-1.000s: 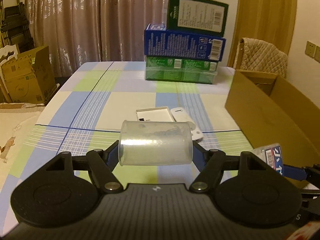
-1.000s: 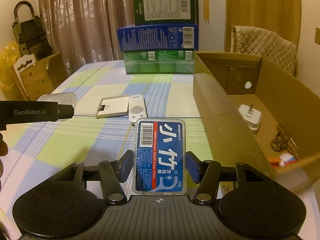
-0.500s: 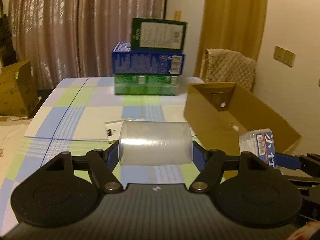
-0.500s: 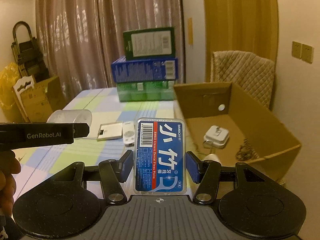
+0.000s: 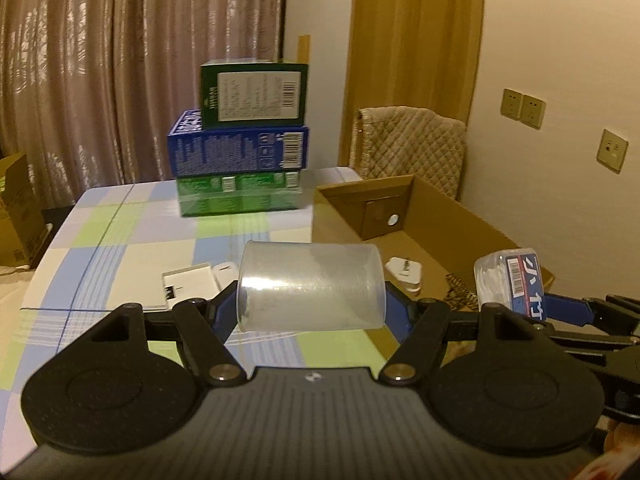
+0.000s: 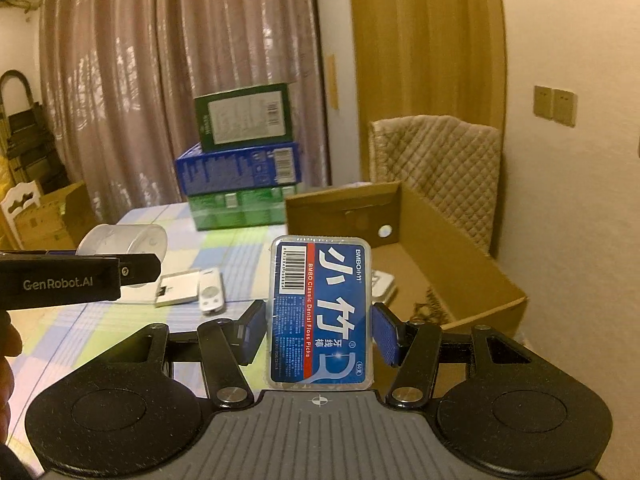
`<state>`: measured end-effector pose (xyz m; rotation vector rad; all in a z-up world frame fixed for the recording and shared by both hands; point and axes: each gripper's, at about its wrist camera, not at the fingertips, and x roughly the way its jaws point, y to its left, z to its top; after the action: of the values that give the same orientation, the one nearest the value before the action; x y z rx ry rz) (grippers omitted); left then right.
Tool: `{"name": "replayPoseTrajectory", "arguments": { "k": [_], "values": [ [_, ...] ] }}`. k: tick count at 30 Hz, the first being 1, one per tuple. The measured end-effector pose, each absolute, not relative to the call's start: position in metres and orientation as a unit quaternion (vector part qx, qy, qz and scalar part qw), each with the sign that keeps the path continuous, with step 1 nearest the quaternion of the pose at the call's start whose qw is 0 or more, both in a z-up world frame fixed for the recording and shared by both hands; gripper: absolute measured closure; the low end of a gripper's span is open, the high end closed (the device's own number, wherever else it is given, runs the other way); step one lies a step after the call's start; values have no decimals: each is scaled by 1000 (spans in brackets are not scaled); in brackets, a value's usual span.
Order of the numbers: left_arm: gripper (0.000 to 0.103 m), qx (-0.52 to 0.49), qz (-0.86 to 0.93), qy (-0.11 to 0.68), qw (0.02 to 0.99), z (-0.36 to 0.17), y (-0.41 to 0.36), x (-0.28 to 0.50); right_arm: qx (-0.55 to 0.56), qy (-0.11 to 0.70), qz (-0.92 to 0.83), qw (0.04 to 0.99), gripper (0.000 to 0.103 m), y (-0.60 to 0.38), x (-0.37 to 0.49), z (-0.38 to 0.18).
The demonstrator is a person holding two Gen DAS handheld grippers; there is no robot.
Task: Organize rigid objects
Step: 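Carry the clear container and blue-labelled box over the cardboard box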
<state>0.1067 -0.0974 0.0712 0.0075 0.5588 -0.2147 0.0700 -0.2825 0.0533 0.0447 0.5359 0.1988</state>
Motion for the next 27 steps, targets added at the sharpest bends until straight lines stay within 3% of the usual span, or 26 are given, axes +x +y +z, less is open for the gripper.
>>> {"name": "replayPoseTrajectory", "arguments": {
  "k": [27],
  "values": [
    [35, 36, -198, 285, 937, 69, -188, 163, 67, 262, 51, 961, 50, -384, 132, 72]
  ]
}}
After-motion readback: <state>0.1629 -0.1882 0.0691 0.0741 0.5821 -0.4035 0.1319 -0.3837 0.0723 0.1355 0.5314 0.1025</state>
